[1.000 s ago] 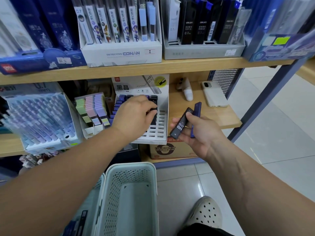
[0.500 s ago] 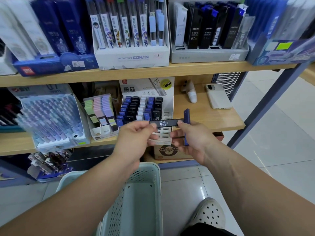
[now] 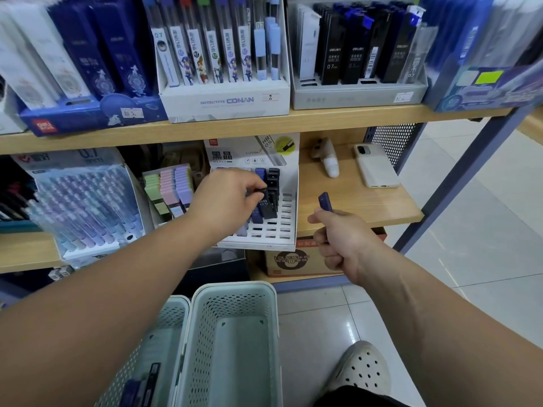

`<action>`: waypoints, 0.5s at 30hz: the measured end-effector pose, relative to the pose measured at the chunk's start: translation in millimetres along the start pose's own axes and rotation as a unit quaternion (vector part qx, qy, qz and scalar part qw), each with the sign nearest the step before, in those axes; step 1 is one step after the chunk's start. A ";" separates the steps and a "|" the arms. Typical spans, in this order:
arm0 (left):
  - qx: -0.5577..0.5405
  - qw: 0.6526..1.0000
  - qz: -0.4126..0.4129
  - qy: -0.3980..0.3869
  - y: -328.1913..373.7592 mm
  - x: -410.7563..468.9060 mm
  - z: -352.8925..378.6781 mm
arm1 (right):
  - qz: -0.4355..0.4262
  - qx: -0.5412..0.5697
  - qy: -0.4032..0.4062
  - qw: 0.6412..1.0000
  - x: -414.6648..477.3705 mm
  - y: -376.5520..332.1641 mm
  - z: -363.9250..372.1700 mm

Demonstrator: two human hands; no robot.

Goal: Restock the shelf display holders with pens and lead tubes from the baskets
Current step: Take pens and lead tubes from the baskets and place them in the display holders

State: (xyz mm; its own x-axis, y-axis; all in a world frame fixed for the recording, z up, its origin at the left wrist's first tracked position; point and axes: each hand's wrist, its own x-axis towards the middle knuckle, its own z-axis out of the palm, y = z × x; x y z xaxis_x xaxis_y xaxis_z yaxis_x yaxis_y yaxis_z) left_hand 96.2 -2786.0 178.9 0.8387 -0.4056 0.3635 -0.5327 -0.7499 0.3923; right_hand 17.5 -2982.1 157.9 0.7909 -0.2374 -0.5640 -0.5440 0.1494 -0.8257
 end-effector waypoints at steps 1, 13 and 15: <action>0.003 1.000 0.002 -0.008 0.1 2.4 1.1 | 0.001 0.001 0.001 1.000 0.8 -0.1 -0.6; 0.022 0.998 0.011 -0.057 0.0 18.4 11.6 | 0.007 0.021 0.011 1.000 2.4 -4.7 -2.1; 0.031 0.997 0.018 -0.069 -0.5 20.3 10.9 | 0.006 0.021 0.013 1.000 1.5 -5.6 -1.9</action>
State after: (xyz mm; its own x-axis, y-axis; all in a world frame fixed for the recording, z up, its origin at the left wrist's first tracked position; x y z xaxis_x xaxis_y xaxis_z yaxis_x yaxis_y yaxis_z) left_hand 114.7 -2799.6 176.8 0.8289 -0.4978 0.2551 -0.5584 -0.7627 0.3261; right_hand 21.2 -2985.2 161.7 0.7766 -0.2603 -0.5737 -0.5404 0.1929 -0.8190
